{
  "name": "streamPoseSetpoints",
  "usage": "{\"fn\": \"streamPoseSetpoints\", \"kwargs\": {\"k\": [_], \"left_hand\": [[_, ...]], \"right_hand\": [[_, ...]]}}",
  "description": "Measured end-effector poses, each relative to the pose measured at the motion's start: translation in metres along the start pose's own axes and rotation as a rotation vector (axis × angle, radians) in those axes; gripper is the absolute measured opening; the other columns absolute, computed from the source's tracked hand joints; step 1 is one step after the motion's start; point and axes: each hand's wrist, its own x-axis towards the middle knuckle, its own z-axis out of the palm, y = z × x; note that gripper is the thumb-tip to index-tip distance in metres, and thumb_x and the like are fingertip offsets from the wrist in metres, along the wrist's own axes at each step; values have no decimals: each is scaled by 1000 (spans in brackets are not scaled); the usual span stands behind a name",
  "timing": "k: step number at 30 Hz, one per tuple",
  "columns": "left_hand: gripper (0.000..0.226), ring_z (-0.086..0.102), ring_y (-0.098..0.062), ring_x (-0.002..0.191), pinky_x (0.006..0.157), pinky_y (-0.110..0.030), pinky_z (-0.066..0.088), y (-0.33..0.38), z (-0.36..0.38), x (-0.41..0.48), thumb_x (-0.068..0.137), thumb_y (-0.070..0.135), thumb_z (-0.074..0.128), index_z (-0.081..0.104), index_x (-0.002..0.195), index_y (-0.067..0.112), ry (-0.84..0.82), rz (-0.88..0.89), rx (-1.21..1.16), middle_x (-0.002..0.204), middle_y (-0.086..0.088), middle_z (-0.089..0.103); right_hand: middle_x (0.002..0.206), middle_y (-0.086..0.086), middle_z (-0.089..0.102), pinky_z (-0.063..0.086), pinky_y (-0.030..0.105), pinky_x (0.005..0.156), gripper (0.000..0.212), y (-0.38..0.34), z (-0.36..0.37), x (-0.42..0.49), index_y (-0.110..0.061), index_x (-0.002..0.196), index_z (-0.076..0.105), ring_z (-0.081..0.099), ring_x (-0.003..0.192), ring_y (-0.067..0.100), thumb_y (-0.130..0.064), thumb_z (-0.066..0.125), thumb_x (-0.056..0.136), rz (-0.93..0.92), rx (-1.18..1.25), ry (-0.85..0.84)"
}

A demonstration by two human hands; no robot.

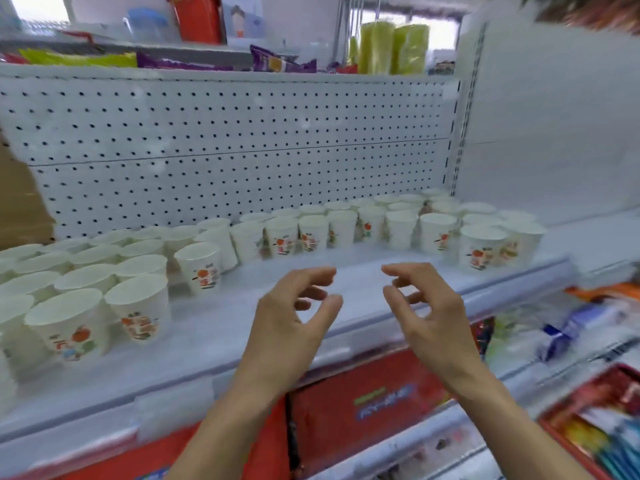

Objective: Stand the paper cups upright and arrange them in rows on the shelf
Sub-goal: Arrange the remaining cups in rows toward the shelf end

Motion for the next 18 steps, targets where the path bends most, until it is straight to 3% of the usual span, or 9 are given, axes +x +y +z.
{"fn": "streamPoseSetpoints", "kwargs": {"k": [4,7,9,13,18], "left_hand": [[43,56,4,101,89,-27,49,16,96,52,88,31,66,53,130,29,-168,-66,-64,119,19,57],[63,50,-1,112,96,-27,45,24,154,83,86,35,68,39,141,28,-240,-105,-64,133,13,49],[77,45,-7,122,102,-30,40,28,187,101,82,35,72,29,146,27,-255,-118,-60,142,8,41],[101,29,-13,138,114,-38,29,28,243,132,73,38,80,16,149,25,-247,-129,-31,152,2,27],[104,33,-16,134,111,-38,34,21,278,157,67,33,84,20,148,22,-212,-153,17,148,-1,31]], "right_hand": [[119,-10,53,39,12,88,33,61,-70,34,-27,119,59,50,112,8,-14,64,89,60,-94,166],[129,-7,43,38,32,103,48,110,-116,62,-24,130,48,40,123,15,-21,68,86,148,-149,319],[135,-4,35,34,42,108,64,142,-145,81,-23,138,37,35,128,20,-27,70,83,313,-118,358],[147,6,33,36,44,107,87,189,-180,110,-23,148,21,38,132,25,-21,75,79,598,68,168],[132,2,47,43,33,95,86,207,-179,121,-26,146,28,49,117,20,-10,75,75,554,89,-110]]}}
